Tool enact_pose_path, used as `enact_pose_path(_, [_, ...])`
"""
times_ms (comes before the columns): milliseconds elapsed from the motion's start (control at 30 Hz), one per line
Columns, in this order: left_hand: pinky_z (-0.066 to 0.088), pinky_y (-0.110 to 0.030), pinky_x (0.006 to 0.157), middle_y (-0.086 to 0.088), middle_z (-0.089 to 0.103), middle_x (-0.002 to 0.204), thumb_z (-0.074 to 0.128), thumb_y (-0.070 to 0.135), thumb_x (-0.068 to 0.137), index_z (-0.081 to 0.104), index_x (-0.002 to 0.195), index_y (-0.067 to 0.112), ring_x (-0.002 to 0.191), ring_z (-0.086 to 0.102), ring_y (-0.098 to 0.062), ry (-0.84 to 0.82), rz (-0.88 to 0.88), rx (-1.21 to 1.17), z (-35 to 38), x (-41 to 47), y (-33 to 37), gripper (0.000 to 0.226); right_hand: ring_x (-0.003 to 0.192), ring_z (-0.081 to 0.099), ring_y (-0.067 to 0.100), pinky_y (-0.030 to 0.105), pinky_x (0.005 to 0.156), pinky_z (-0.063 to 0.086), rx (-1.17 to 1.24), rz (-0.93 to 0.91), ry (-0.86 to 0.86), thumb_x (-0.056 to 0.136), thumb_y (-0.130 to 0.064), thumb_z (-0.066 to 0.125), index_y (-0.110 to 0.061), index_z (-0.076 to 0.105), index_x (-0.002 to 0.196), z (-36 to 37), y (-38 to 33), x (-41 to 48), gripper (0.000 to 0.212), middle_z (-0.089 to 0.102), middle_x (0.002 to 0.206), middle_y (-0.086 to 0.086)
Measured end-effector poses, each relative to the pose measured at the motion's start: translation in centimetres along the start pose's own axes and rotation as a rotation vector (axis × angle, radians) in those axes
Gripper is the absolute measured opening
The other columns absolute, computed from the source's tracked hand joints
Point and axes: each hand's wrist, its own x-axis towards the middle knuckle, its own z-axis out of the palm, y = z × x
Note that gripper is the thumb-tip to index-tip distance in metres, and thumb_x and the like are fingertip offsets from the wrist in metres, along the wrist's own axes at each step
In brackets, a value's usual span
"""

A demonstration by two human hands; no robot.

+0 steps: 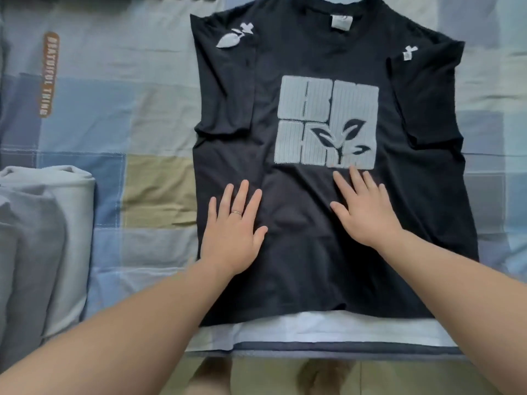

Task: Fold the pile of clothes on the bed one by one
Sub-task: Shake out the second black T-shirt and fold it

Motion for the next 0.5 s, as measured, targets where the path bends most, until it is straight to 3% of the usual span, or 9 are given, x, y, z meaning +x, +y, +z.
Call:
enact_pose_path(300, [0.017,-0.055,0.121,-0.004,0.008,0.169,0.053,0.048,0.097,0.022,0.160,0.024,0.154,0.009,-0.032,-0.019,-0.154,0.007,8.2,-11.9,5.4,0.075,0.155,-0.003,0.028,0.053,0.122,0.016,0.039,0.153,-0.108,0.103,-0.048,0.035,-0.033,-0.007,0.159,10.2,10.5,-14.4,0.072,-0.013,0.168,0.001])
enact_pose_path(500, [0.025,-0.052,0.115,-0.009,0.025,0.164,0.062,0.038,0.096,0.046,0.148,0.022,0.148,0.021,-0.035,0.107,-0.426,-0.256,9.4,-16.3,8.2,0.057,0.154,-0.006,0.027,0.054,0.122,0.009,0.186,0.268,-0.136,0.102,-0.048,0.038,-0.039,-0.001,0.159,12.6,15.7,-19.7,0.070,-0.014,0.168,-0.001])
